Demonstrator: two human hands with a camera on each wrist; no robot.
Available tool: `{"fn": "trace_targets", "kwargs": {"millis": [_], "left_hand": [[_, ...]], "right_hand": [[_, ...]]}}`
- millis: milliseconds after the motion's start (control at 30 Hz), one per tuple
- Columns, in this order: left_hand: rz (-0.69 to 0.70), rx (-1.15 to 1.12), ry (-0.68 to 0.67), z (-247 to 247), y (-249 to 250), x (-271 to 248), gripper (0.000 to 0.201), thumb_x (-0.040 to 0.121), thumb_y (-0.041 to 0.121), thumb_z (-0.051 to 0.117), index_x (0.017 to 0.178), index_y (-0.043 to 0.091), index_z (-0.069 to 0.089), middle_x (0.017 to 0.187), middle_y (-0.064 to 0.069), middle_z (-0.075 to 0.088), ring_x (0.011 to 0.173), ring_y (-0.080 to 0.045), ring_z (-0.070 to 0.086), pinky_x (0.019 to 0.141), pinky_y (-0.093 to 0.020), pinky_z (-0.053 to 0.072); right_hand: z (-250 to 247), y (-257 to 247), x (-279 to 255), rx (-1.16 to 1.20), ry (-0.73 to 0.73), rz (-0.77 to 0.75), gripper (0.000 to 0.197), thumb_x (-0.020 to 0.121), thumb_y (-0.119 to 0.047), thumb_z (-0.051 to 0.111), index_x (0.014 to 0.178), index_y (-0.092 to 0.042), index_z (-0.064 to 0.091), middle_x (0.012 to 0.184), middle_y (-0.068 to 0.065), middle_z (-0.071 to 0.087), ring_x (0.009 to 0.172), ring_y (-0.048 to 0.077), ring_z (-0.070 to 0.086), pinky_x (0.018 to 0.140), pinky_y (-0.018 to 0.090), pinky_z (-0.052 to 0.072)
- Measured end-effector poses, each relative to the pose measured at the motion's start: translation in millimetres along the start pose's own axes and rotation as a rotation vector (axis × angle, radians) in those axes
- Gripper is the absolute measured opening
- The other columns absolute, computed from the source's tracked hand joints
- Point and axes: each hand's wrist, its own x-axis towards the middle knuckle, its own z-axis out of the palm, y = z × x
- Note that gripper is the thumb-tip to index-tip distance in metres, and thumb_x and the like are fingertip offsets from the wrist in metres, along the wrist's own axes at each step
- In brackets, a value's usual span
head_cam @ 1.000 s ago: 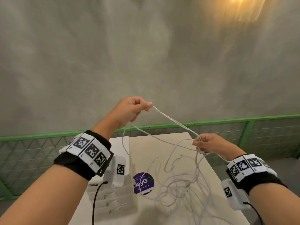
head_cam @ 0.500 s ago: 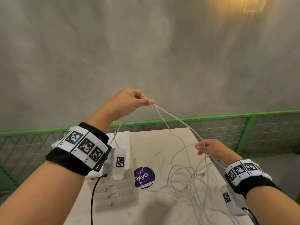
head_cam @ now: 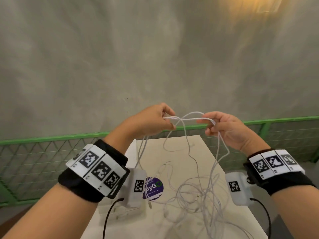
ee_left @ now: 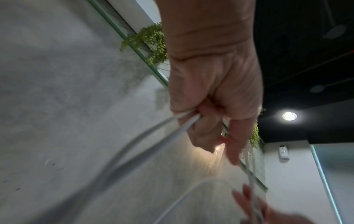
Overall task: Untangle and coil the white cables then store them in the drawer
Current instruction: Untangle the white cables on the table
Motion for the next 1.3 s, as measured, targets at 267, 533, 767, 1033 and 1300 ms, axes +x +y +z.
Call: {"fn": "trace_targets", "kwargs": {"millis": [267, 533, 767, 1033, 1300], "left_hand": [[-0.012, -0.024, 0.131, 28.5, -0.5, 12.6, 0.025, 0.091, 0.028, 0.054, 0.068, 0.026, 0.063, 0.077, -0.004, 0.058, 0.073, -0.019, 0.051, 0.064, -0.029, 0.039], [-0.096, 0.201, -0.041, 43.2, 2.7, 21.5, 0.040, 0.093, 0.040, 0.047, 0.079, 0.005, 0.060, 0.079, -0.010, 0.058, 0.076, -0.023, 0.050, 0.064, -0.029, 0.037], [-0.163, -0.146, -0.088, 9.4, -30.2, 13.9, 0.044, 0.090, 0.047, 0.049, 0.060, 0.019, 0.037, 0.053, 0.006, 0.033, 0.048, -0.012, 0.034, 0.061, -0.025, 0.039], [-0.210, -0.201, -0.087, -21.1, -82.5, -5.6, 0.039, 0.095, 0.041, 0.043, 0.063, 0.019, 0.043, 0.054, 0.007, 0.027, 0.046, -0.008, 0.023, 0.046, -0.019, 0.024], [-0.211, -0.089, -0.131, -10.6, -67.2, -11.1, 0.034, 0.096, 0.036, 0.044, 0.072, 0.017, 0.059, 0.055, 0.005, 0.031, 0.048, -0.010, 0.026, 0.044, -0.019, 0.025]], "right_hand": [[15.4, -12.9, 1.0, -0.188, -0.134, 0.019, 0.040, 0.062, 0.000, 0.058, 0.099, -0.016, 0.062, 0.087, 0.004, 0.073, 0.070, 0.017, 0.065, 0.075, 0.032, 0.050], [41.7, -14.3, 6.6, -0.477, -0.164, 0.180, 0.032, 0.083, 0.008, 0.051, 0.108, -0.012, 0.056, 0.055, 0.004, 0.052, 0.042, 0.016, 0.052, 0.056, 0.028, 0.053], [-4.6, -8.9, 12.6, -0.240, 0.130, 0.159, 0.018, 0.091, -0.012, 0.052, 0.105, -0.005, 0.061, 0.048, -0.008, 0.026, 0.032, 0.002, 0.021, 0.030, 0.015, 0.022], [-51.7, 13.9, 3.8, -0.448, 0.503, 0.154, 0.043, 0.072, -0.052, 0.061, 0.068, -0.009, 0.060, 0.041, -0.005, 0.038, 0.043, 0.013, 0.027, 0.045, 0.025, 0.024], [11.8, 29.8, 19.8, -1.069, 0.248, 0.207, 0.045, 0.096, -0.037, 0.040, 0.110, 0.001, 0.060, 0.114, 0.016, 0.064, 0.106, 0.031, 0.058, 0.090, 0.038, 0.043]]}}
